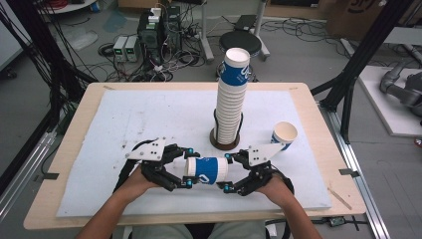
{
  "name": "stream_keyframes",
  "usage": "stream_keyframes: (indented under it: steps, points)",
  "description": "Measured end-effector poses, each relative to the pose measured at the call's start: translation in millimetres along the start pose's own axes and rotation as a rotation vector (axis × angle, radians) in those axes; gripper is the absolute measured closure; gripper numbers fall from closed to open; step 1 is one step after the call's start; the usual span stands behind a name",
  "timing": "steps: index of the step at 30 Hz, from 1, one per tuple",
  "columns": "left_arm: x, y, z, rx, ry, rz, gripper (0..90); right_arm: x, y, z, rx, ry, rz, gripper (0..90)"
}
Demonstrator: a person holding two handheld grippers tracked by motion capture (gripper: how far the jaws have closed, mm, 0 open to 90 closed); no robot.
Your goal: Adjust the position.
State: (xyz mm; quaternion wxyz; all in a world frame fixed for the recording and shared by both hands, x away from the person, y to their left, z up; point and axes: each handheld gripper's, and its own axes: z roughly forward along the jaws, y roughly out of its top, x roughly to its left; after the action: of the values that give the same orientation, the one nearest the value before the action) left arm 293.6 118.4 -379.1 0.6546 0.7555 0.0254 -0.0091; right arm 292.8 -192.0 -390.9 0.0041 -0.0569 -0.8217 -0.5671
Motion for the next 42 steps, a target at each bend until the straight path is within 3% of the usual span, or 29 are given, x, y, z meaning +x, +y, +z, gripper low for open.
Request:
stream_keyframes:
  steps: [12, 13, 15, 16, 22, 26, 28, 31, 42]
  points:
    - [-1.2, 0.2, 0.0, 0.058, 0.030, 0.001, 31.4, -1.6, 3.2, 0.2, 0.041, -0.004, 0.009, 33.1]
    - [-2.0, 0.7, 0.6, 0.073, 0.053, -0.009, 29.9, -2.0, 3.8, 0.2, 0.045, -0.005, 0.008, 33.0]
    - [-1.9, 2.7, 2.0, 0.115, 0.103, -0.055, 16.3, -2.5, 4.7, 0.0, 0.053, -0.004, 0.008, 33.1]
    - [-1.4, 3.6, 2.0, 0.122, 0.106, -0.070, 13.1, -2.6, 5.4, -0.5, 0.061, -0.003, 0.010, 33.1]
    - [-1.7, 13.1, -0.3, 0.183, 0.110, -0.053, 13.2, -3.5, 8.7, -1.8, 0.109, -0.011, 0.006, 33.1]
    - [-1.4, 20.4, 0.6, 0.242, 0.107, -0.044, 13.3, -4.6, 14.4, -2.6, 0.178, -0.023, -0.015, 33.1]
    - [0.5, 26.0, 3.2, 0.305, 0.092, -0.046, 13.4, -5.0, 19.4, -2.8, 0.213, -0.026, -0.022, 33.0]
    - [2.4, 29.8, 6.6, 0.360, 0.081, -0.046, 13.5, -5.5, 27.9, -2.5, 0.266, -0.030, -0.046, 33.1]
    - [7.9, 41.9, 22.9, 0.513, 0.067, -0.031, 15.2, -5.6, 49.9, 7.1, 0.442, -0.043, -0.103, 33.0]
